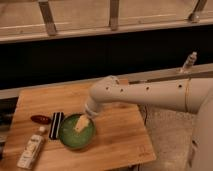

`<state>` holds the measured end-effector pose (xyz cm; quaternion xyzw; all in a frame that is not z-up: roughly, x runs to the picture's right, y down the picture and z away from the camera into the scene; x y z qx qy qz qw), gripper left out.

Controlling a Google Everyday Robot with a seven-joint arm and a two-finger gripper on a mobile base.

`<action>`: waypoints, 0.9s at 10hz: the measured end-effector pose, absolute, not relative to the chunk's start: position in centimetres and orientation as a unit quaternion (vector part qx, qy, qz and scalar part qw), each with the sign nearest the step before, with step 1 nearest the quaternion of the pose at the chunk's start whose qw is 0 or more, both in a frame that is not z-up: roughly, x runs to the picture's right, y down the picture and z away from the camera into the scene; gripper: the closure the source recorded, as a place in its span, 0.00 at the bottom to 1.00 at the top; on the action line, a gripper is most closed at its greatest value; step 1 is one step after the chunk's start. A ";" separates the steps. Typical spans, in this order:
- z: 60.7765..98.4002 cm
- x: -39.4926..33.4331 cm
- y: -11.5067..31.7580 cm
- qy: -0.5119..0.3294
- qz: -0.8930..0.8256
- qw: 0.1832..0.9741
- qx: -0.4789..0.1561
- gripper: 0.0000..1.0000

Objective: Drag the ceramic bowl in a circle

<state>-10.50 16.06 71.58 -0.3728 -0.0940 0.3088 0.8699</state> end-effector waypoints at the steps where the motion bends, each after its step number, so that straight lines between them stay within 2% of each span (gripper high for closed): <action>1: 71.5 -10.5 16.6 -0.087 0.310 0.872 -0.369 0.20; 3: 72.6 -9.4 17.0 -0.070 0.318 0.874 -0.361 0.20; 9: 79.5 -7.2 16.4 -0.047 0.362 0.865 -0.344 0.20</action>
